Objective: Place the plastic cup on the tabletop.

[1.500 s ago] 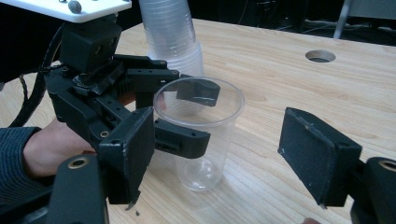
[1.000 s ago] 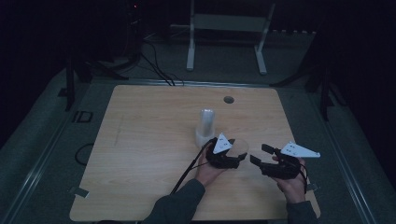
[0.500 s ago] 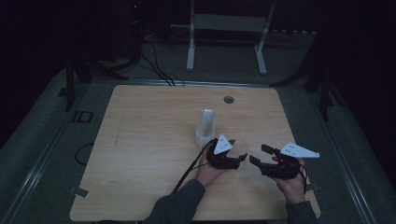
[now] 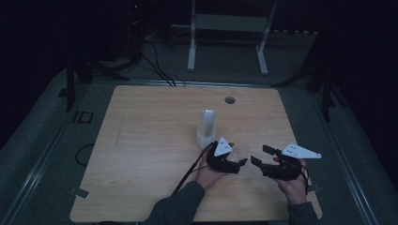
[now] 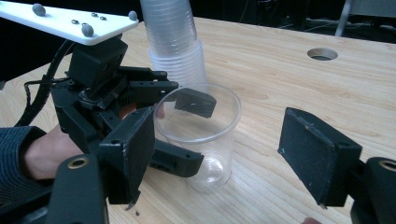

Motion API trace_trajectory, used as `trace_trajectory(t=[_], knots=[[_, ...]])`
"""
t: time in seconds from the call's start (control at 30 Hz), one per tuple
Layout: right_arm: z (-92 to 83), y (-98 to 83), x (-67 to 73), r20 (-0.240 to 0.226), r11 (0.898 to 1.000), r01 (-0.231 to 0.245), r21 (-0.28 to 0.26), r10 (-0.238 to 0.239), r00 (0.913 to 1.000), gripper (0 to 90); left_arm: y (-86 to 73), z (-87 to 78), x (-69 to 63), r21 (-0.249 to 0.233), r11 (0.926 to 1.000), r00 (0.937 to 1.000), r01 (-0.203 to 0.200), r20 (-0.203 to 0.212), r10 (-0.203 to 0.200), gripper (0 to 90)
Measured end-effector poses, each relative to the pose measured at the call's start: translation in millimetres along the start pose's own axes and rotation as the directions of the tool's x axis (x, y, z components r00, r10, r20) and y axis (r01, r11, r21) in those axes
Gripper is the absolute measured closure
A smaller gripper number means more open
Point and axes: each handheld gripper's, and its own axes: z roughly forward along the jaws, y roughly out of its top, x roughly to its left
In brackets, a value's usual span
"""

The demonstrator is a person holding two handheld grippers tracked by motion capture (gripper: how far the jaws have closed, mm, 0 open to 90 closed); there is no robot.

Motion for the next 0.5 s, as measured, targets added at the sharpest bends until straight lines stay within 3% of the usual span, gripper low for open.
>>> trace_trajectory(t=[0.5], knots=[[-0.9, 0.1, 0.1, 0.003, 1.000, 0.001, -0.001, -0.001, 1.0000, 26.6, -7.0, -11.7, -1.9, -0.001, 0.9996, 0.9994, 0.029, -0.017, -0.029, 15.1]])
